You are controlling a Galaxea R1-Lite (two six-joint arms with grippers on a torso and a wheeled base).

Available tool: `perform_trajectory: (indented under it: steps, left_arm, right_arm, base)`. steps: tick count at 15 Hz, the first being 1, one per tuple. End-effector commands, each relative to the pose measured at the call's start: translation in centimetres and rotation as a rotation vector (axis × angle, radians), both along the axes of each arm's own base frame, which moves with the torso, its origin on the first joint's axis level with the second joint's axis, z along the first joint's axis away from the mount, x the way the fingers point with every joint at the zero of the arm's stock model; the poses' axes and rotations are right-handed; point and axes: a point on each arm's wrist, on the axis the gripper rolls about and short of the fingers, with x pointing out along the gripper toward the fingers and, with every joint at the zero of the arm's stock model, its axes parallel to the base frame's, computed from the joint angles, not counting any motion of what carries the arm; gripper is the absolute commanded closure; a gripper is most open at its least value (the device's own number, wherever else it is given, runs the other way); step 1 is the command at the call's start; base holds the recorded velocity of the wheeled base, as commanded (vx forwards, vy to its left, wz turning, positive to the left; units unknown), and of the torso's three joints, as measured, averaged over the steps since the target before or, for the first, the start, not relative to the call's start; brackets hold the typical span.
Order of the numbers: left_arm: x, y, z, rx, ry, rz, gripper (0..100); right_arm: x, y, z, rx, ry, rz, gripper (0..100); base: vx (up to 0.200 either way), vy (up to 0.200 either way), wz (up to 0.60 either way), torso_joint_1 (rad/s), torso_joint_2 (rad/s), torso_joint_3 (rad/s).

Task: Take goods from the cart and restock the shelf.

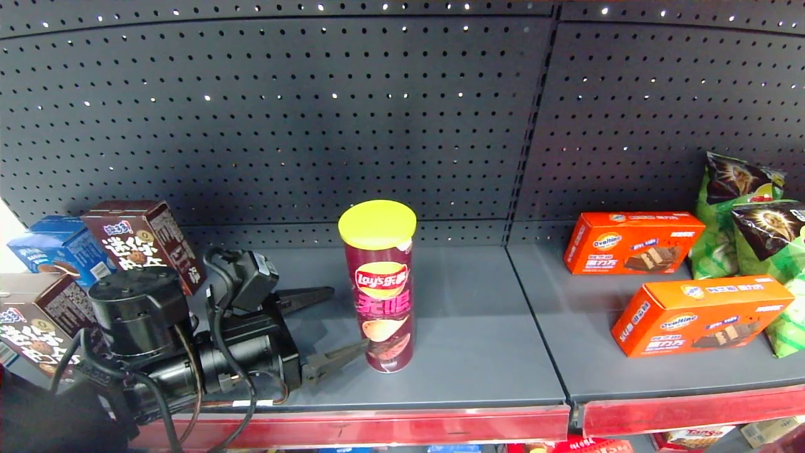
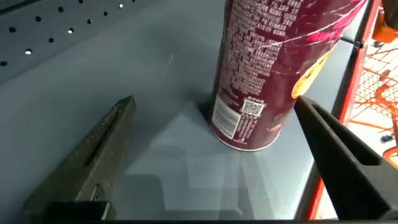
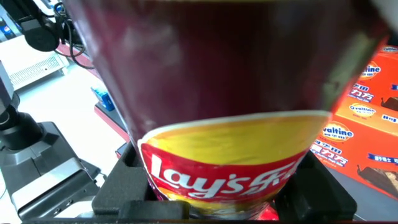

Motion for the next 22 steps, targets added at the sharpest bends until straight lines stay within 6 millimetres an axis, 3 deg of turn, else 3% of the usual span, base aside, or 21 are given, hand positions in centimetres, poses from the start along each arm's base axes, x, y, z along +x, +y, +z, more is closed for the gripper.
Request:
perform_trajectory:
  steps: [1,5,9,17,19,22]
  left_arm:
    - [-0.1,0.0,0.1,-0.004,0.000,-0.009,0]
    - [-3.0,-0.2,2.1,-0.056,-0.018,-0.067,0]
    - [-4.4,0.6,3.4,-0.081,-0.056,-0.047,0]
    - [-8.0,4.0,6.9,-0.153,-0.174,0.080,0]
    - [-10.8,4.7,8.4,-0.182,-0.190,0.096,0]
    - [-14.0,5.5,9.0,-0.193,-0.218,0.180,0]
  right_arm:
    - [0.0,0.0,0.0,0.000,0.002,0.002,100]
    - [0.1,0.0,-0.3,-0.002,0.008,-0.004,100]
    - [0.1,0.0,-0.3,-0.002,0.008,-0.004,100]
    - [0.1,0.0,-0.3,0.004,0.016,-0.004,100]
    - [0.1,0.0,-0.5,0.003,0.020,-0.004,100]
    - [0.1,0.0,-0.4,0.004,0.017,-0.012,100]
  base:
    - [0.000,0.000,0.00,0.000,0.00,0.000]
    - [0.000,0.000,0.00,0.000,0.00,0.000]
    - [0.000,0.000,0.00,0.000,0.00,0.000]
    - [0.000,0.000,0.00,0.000,0.00,0.000]
    - [0.000,0.000,0.00,0.000,0.00,0.000]
    - [0.000,0.000,0.00,0.000,0.00,0.000]
